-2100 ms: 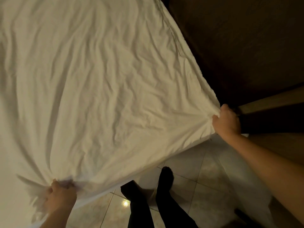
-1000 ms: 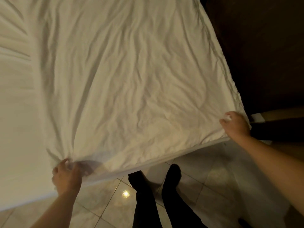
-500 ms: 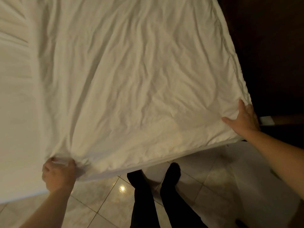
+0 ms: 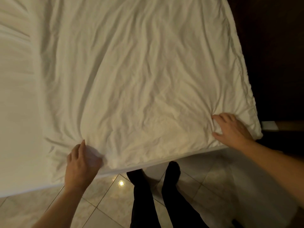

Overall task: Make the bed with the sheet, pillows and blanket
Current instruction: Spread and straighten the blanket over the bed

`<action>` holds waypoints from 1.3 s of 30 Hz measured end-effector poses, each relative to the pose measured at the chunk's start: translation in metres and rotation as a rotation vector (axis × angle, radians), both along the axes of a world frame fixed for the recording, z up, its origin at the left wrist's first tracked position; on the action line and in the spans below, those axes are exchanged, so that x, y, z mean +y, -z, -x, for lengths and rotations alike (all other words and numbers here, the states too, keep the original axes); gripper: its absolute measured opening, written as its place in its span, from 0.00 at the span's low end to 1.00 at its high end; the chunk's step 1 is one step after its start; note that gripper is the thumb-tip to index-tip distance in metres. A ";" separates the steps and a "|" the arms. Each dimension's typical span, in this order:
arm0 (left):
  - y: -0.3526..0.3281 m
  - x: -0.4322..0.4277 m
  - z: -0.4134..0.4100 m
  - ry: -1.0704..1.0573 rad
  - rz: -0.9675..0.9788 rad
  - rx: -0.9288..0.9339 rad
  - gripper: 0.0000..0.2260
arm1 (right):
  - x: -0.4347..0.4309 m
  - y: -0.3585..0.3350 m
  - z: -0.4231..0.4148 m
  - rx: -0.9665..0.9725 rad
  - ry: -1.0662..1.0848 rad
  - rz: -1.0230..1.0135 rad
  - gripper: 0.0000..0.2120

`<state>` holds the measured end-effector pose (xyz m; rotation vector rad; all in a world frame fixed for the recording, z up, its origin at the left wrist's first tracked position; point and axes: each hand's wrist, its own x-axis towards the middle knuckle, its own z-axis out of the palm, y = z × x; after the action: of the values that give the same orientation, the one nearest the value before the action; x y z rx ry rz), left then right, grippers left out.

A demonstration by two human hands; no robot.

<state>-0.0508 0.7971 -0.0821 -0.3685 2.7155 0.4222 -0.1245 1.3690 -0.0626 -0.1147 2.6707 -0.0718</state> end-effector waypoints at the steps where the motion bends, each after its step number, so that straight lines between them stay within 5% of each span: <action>1: 0.000 0.002 -0.001 0.003 -0.015 -0.004 0.49 | -0.001 0.001 -0.002 -0.019 -0.024 0.000 0.38; 5: 0.000 0.007 -0.001 0.114 -0.017 0.065 0.49 | -0.003 0.007 -0.013 -0.106 -0.087 -0.021 0.56; 8: -0.001 0.012 0.000 0.194 0.037 0.038 0.51 | -0.009 0.010 -0.022 -0.131 -0.105 -0.093 0.61; 17: -0.005 -0.008 -0.001 0.336 0.018 -0.116 0.62 | -0.023 0.000 -0.013 -0.125 -0.167 -0.016 0.51; 23: -0.006 -0.028 0.010 0.292 -0.001 -0.006 0.55 | -0.034 -0.005 -0.003 -0.082 -0.081 0.022 0.39; 32: 0.008 -0.028 0.016 0.310 0.033 -0.014 0.53 | -0.044 0.011 -0.008 -0.142 -0.062 -0.145 0.60; 39: 0.015 -0.019 0.020 0.286 0.091 0.043 0.46 | -0.051 0.014 -0.008 -0.102 -0.114 -0.278 0.54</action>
<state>-0.0713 0.7777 -0.0968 0.0080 2.7785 0.2298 -0.1166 1.3182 -0.0762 -0.1682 2.5371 0.3203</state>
